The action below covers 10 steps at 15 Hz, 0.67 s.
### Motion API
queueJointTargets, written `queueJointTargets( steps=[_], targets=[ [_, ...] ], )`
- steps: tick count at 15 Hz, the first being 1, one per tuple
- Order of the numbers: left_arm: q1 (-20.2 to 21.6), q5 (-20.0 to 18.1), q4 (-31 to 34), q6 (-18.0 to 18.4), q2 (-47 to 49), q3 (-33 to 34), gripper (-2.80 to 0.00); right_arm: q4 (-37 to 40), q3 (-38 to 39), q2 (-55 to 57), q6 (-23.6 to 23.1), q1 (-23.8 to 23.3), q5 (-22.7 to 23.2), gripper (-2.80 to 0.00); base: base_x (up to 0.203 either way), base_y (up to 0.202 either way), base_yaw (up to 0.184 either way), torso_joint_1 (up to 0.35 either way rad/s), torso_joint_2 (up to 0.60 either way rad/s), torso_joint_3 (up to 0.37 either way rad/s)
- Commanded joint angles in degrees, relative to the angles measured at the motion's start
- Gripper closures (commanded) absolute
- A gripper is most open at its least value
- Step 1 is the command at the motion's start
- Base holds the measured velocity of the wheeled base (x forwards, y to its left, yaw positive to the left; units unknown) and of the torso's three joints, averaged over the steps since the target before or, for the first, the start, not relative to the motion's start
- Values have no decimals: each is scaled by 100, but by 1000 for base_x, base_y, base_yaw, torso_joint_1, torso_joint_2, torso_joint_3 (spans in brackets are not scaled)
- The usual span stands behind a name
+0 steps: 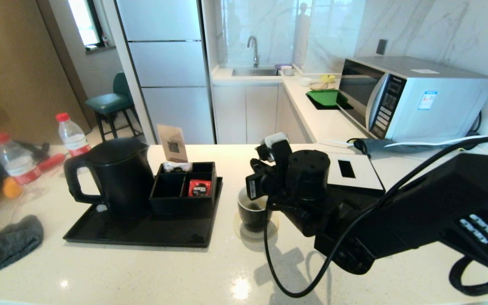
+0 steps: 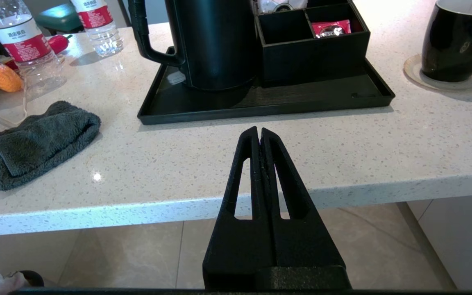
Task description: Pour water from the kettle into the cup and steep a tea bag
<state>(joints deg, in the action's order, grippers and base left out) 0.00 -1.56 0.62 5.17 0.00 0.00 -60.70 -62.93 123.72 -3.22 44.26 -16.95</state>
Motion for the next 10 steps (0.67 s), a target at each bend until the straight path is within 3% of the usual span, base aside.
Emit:
queueJointTargets(
  steps=[1,10],
  targets=[
    [0,-2,-1,2,0,0,0,-30,8,123,-3,3,-63,0,0,0,0,0,0,0],
    [0,-2,-1,2,0,0,0,60,-363,-229,-3,-14,-68,0,0,0,0,0,0,0]
  ],
)
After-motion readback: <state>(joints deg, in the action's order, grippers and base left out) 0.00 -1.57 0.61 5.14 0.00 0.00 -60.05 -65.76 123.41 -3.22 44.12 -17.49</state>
